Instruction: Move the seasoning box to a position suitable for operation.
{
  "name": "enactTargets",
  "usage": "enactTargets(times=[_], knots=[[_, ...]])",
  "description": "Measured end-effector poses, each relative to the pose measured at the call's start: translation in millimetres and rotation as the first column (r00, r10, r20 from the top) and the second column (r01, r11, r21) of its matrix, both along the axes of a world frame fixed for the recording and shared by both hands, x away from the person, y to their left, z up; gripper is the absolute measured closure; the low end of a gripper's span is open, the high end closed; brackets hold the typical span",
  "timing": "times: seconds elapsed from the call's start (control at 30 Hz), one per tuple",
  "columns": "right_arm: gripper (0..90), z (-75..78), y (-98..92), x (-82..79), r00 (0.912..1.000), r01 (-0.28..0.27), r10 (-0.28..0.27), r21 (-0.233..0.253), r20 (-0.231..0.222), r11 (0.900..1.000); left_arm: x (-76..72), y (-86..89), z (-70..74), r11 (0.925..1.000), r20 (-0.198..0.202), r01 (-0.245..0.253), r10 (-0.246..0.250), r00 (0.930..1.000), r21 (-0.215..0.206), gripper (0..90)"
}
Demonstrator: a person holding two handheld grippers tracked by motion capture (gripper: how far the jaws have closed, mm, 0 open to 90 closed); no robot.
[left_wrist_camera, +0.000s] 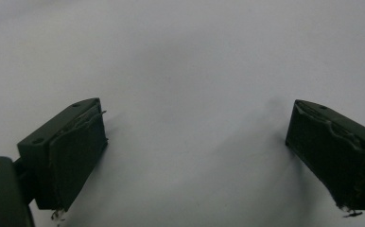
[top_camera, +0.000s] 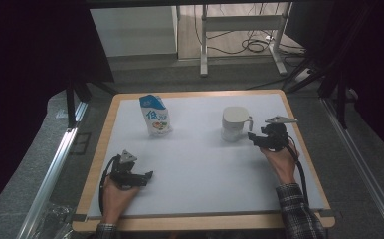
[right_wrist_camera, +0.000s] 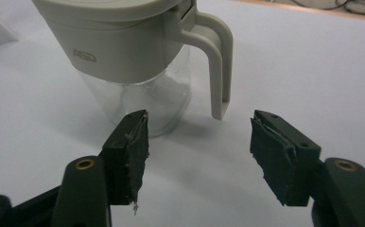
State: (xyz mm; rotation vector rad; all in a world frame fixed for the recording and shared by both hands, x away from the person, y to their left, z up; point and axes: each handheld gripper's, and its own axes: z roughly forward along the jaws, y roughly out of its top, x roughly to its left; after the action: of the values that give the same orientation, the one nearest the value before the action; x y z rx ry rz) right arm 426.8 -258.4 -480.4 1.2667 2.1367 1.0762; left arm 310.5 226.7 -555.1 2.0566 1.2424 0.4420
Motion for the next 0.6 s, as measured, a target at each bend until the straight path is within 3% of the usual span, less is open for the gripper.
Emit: enactTargets(times=[0.33, 0.6], knots=[[51.9, -0.4, 4.6, 13.2, 0.9998, 0.017, -0.017, 0.017, -0.006, 1.0, 0.0, -0.2, -0.1, 1.0, 0.001, -0.001, 0.001, 1.0, -0.002, 5.6], [56.9, -3.2, 13.1, 26.7, 0.9991, 0.042, -0.042, -0.011, 0.006, 0.999, 0.0, 0.0, -0.1, 1.0, 0.001, 0.0, 0.0, 1.0, -0.001, 5.6]])
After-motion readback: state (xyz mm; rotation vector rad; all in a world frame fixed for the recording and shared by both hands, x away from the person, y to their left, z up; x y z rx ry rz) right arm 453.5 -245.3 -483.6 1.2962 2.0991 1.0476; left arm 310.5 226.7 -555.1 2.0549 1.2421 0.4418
